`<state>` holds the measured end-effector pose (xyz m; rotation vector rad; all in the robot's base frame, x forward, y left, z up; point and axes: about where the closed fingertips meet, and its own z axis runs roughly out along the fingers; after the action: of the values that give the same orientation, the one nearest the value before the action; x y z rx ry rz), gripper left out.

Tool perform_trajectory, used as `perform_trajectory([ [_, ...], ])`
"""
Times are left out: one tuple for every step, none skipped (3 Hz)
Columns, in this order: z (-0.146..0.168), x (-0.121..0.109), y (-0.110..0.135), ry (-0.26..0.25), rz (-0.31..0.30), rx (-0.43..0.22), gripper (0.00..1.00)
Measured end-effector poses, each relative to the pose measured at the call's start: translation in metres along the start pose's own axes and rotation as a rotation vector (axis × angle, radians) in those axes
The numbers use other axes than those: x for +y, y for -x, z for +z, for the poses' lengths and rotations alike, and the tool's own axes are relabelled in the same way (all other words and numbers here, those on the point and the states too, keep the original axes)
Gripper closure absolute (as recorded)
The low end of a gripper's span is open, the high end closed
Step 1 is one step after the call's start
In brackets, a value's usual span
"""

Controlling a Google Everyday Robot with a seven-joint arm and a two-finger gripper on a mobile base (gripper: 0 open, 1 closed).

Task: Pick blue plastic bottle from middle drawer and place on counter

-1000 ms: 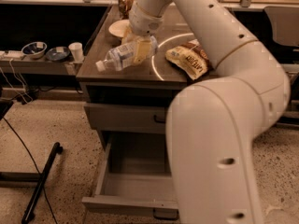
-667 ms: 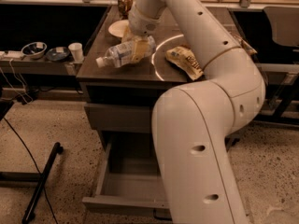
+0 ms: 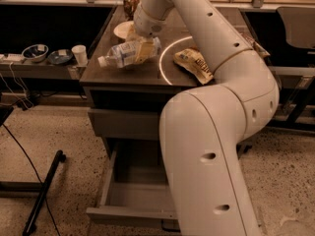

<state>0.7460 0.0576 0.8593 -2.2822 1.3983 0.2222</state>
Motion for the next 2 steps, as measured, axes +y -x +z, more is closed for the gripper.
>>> perform_trajectory([
  [0.0002, -0.0002, 0.0000, -0.001, 0.000, 0.000, 0.00],
  [0.0016, -0.0055, -0.0063, -0.024, 0.009, -0.003, 0.00],
])
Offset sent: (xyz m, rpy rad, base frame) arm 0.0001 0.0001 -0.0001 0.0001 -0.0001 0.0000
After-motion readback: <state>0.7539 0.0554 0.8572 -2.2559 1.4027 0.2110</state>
